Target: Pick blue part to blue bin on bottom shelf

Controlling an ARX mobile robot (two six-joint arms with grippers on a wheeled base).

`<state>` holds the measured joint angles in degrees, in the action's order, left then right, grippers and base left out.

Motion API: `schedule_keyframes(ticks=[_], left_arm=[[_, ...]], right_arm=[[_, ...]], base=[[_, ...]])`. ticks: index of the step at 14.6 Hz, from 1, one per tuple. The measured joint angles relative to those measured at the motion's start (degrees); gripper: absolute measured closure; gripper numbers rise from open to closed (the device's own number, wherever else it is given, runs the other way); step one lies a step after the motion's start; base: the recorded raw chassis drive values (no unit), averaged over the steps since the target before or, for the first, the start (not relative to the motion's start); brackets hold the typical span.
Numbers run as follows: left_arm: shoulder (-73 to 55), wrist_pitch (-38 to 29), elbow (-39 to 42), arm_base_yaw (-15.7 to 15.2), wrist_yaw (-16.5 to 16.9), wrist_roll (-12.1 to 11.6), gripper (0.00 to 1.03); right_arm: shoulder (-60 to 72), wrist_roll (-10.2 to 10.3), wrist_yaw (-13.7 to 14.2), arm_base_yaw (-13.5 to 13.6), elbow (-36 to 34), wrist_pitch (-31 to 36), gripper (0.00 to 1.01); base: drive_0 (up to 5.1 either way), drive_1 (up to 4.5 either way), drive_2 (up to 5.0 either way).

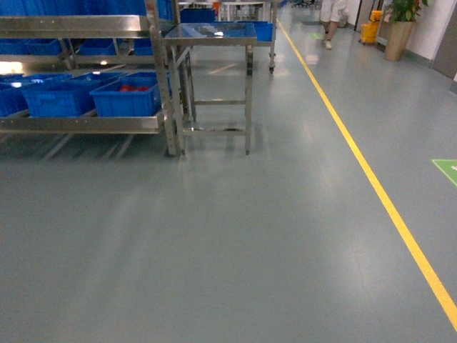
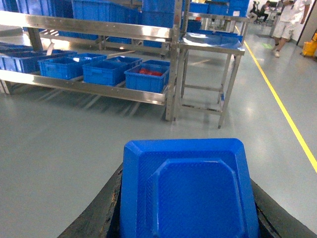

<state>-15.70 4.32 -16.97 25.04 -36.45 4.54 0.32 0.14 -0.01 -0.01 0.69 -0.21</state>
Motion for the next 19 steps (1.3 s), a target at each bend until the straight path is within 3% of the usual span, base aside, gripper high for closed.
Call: schedule_keyframes(ticks=[19], left_arm=[[0.04,-0.04,0.0,0.04,0.0,-0.02,0.6]], right_arm=[[0.0,0.0,0.02,0.0,0.0,-0.07,0.03]], base=[[-0.1,4.17,-4.3]])
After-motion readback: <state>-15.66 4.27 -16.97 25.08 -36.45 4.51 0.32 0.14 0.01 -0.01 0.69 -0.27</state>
